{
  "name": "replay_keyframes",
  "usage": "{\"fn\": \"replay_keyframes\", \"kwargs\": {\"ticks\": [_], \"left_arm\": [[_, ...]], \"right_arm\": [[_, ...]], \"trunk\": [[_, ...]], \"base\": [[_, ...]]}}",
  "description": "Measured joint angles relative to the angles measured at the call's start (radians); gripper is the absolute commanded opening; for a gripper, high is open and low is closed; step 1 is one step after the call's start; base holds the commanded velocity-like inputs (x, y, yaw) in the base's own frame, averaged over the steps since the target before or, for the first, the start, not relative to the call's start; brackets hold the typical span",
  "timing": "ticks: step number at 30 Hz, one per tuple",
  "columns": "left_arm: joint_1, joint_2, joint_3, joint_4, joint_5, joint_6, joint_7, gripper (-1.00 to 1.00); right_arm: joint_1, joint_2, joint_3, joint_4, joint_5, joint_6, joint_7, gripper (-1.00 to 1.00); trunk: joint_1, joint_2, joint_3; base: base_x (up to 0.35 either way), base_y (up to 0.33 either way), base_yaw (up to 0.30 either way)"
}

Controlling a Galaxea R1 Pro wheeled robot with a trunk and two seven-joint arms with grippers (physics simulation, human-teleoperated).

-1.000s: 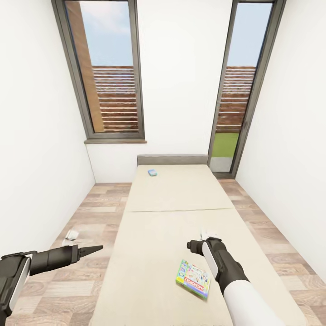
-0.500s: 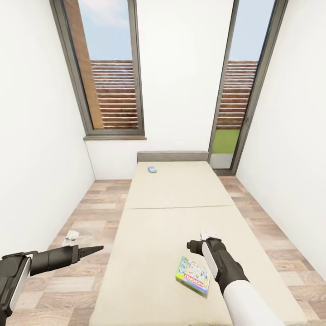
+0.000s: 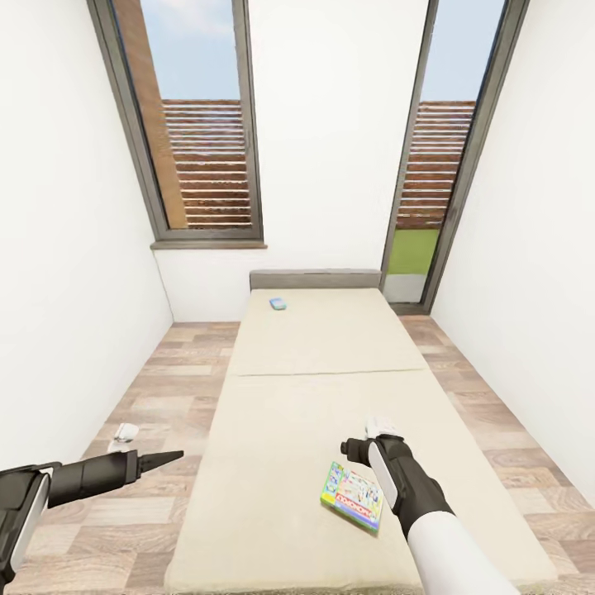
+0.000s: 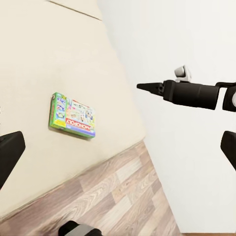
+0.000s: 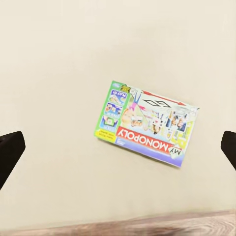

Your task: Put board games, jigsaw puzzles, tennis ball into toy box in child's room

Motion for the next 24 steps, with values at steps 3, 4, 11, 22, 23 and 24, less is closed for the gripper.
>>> {"fn": "replay_keyframes", "kwargs": {"ticks": [3, 4, 11, 22, 23, 24], "left_arm": [[0.000, 0.000, 0.002, 0.004, 0.001, 0.000, 0.001, 1.00], [0.000, 0.000, 0.004, 0.005, 0.002, -0.001, 0.000, 1.00], [0.000, 0.002, 0.006, 0.007, 0.006, -0.001, -0.003, 1.00], [0.000, -0.002, 0.002, 0.007, 0.003, -0.001, -0.001, 1.00], [0.000, -0.001, 0.003, 0.007, 0.003, -0.001, -0.001, 1.00], [0.000, -0.001, 0.003, 0.007, 0.003, -0.001, -0.001, 1.00]], "right_arm": [[0.000, 0.000, 0.000, 0.000, -0.001, 0.000, 0.000, 1.00], [0.000, 0.000, 0.000, 0.000, 0.000, 0.000, 0.000, 1.00], [0.000, 0.000, 0.000, 0.000, -0.001, -0.001, 0.000, 1.00], [0.000, 0.001, 0.000, 0.001, -0.005, -0.003, 0.000, 1.00], [0.000, 0.001, 0.000, 0.001, -0.005, -0.003, 0.000, 1.00], [0.000, 0.002, 0.000, 0.000, -0.005, -0.003, 0.000, 1.00]], "trunk": [[0.000, 0.000, -0.005], [0.000, 0.000, -0.007], [0.000, 0.000, -0.018], [0.000, 0.000, -0.036], [0.000, 0.000, -0.038], [0.000, 0.000, -0.040]], "base": [[0.000, 0.000, 0.000], [0.000, 0.000, 0.000], [0.000, 0.000, 0.000], [0.000, 0.000, 0.000], [0.000, 0.000, 0.000], [0.000, 0.000, 0.000]]}}
